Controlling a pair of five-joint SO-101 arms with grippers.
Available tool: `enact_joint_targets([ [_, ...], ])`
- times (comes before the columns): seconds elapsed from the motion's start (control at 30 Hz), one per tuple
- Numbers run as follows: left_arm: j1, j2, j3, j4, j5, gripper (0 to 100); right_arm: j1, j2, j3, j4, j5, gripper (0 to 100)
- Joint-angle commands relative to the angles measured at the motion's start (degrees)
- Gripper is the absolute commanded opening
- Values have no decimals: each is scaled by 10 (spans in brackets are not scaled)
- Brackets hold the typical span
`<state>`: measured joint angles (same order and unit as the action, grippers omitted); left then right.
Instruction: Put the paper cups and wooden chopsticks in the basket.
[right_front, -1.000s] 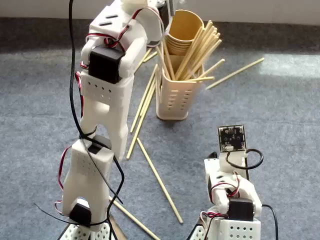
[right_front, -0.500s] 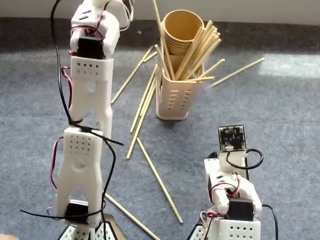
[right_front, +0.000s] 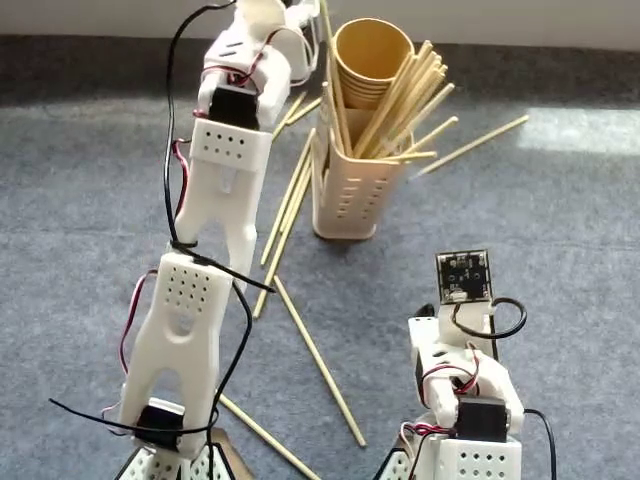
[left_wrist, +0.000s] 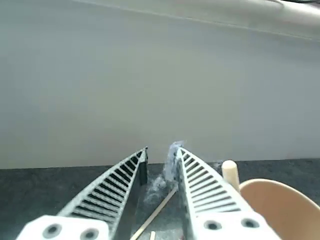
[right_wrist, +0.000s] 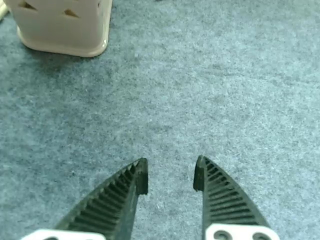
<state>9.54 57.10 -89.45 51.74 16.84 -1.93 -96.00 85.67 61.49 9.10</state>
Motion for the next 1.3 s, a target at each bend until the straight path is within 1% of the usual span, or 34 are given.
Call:
enact_joint_targets([
  [0.0, 47, -68, -60, 74, 0, 108, 2, -4, -4, -12, 5, 156],
  [0.1, 56, -112, -58, 99, 0, 108, 2, -4, -4, -12, 5, 156],
  [0.3, 42, -175, -58, 117, 1, 108, 2, -4, -4, -12, 5, 156],
  [0.37, 38, -190, -58, 146, 2, 108, 2, -4, -4, -12, 5, 156],
  [0.5, 43, -209, -58, 241, 2, 108, 2, -4, -4, -12, 5, 156],
  [0.57, 44, -209, -58, 264, -1, 108, 2, -4, -4, -12, 5, 156],
  [0.6, 36, -208, -58, 270, -1, 108, 2, -4, -4, -12, 5, 156],
  [0.67, -1, -208, -57, 292, -1, 108, 4, -4, -4, -12, 5, 156],
  [0.73, -61, -208, -55, 353, -6, 112, 10, -4, -4, -12, 5, 156],
  [0.77, -94, -207, -54, 390, -30, 112, 22, -4, -6, -12, 5, 156],
  [0.83, -138, -195, -29, 450, -115, 109, 43, -4, -8, -12, 5, 156],
  [0.9, -160, -165, 29, 476, -186, 109, 51, -4, -8, -12, 5, 156],
  [0.97, -161, -134, 87, 486, -228, 111, 51, -4, -8, -12, 5, 156],
  [1.1, -118, -93, 209, 491, -295, 112, 50, -4, -7, -12, 5, 156],
  [1.27, -43, -90, 306, 491, -295, 121, 49, -4, -6, -12, 5, 156],
])
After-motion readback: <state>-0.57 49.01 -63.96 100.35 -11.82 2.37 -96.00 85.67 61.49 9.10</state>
